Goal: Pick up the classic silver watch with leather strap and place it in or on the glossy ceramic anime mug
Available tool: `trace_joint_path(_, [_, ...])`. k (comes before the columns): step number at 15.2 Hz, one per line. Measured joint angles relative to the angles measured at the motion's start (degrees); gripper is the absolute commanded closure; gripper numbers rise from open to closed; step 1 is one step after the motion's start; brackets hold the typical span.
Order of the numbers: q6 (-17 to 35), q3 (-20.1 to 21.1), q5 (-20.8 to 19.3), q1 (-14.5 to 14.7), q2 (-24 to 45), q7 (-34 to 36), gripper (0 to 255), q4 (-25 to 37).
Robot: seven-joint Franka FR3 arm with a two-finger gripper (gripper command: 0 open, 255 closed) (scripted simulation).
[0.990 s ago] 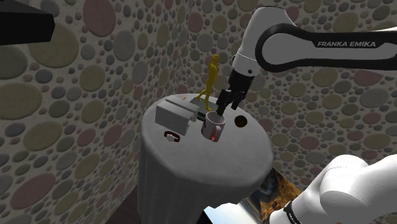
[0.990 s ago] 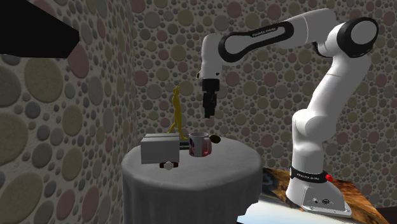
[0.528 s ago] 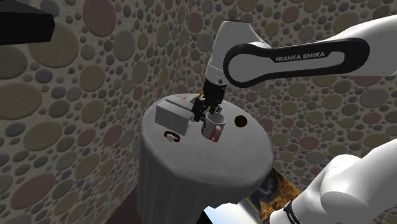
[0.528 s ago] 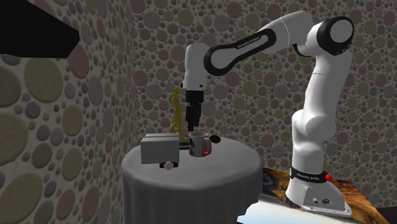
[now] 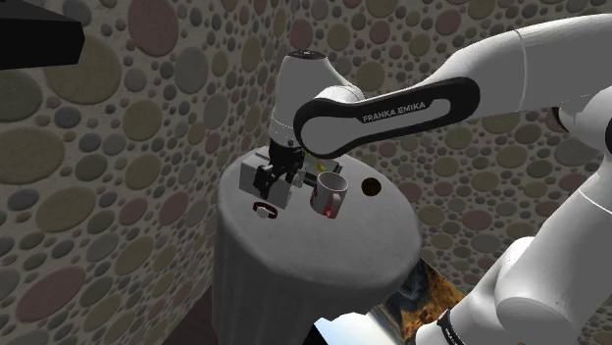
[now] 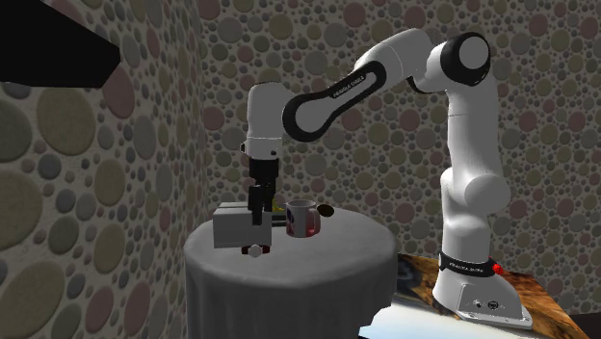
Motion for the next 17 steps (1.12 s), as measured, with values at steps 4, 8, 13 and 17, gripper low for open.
trace_joint_path(4, [1.3, 0.7, -5.3, 2.0, 7.8, 3.5, 0, 5.7])
trace_joint_path(8, [3.4, 0.4, -7.2, 2.5, 10.8, 4.7, 0, 6.3])
trace_joint_path(13, [4.9, 0.2, -8.7, 2.9, 11.5, 6.0, 0, 6.2])
trace_joint_path(17, [4.9, 0.4, -8.5, 2.8, 11.6, 5.8, 0, 6.2])
